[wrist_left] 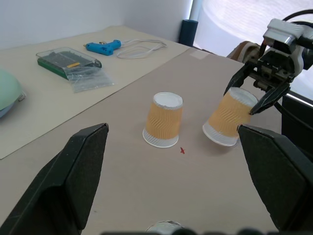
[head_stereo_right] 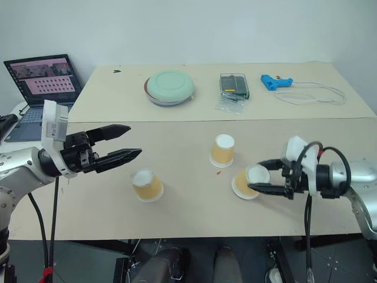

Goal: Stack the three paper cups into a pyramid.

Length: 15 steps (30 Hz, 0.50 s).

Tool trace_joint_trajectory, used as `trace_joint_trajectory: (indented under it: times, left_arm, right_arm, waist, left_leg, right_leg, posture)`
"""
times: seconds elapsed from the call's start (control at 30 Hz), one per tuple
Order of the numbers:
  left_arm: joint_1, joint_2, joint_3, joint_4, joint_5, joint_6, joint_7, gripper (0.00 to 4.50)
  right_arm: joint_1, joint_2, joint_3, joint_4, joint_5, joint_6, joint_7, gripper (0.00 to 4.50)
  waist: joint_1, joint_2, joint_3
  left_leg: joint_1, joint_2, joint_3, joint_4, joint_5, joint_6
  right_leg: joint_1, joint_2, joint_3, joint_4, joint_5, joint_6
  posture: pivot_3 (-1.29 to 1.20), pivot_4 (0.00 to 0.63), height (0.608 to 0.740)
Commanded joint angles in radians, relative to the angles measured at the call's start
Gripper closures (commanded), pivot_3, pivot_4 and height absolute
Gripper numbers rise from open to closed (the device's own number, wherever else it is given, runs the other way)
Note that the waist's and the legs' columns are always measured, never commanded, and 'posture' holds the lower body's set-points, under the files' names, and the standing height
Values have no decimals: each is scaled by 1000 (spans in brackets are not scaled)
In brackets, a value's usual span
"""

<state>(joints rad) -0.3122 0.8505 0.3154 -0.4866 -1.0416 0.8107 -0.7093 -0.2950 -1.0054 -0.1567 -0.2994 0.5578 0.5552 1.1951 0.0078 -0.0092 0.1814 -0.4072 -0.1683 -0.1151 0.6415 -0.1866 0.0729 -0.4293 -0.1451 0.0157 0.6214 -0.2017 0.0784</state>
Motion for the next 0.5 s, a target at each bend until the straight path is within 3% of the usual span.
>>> trace_joint_trajectory:
  times: [0.03,0.23,0.5]
  left_arm:
    - [-43,3,17,25,16,-21,6,0]
    - [-60,-9,4,45,42,-31,-7,0]
    - [-39,-15,31,19,30,-20,6,0]
  right_arm:
    - [-145,35,90,-68,53,36,26,1804]
    - [-332,143,310,-17,-30,49,49,1804]
    - [-478,273,498,252,-244,-109,101,1804]
  waist:
    - [2,0,0]
    - [3,-3,1]
    - [3,-5,1]
  left_leg:
    - [0,1,0,0,0,0]
    - [-1,3,0,0,0,-1]
    - [-6,4,1,0,0,-2]
  right_leg:
    - [0,0,0,0,0,0]
    - [0,5,-1,-4,4,-5]
    - [-9,9,0,-9,14,-10]
  posture:
    - [0,150,739]
    - [0,150,739]
    - [0,150,739]
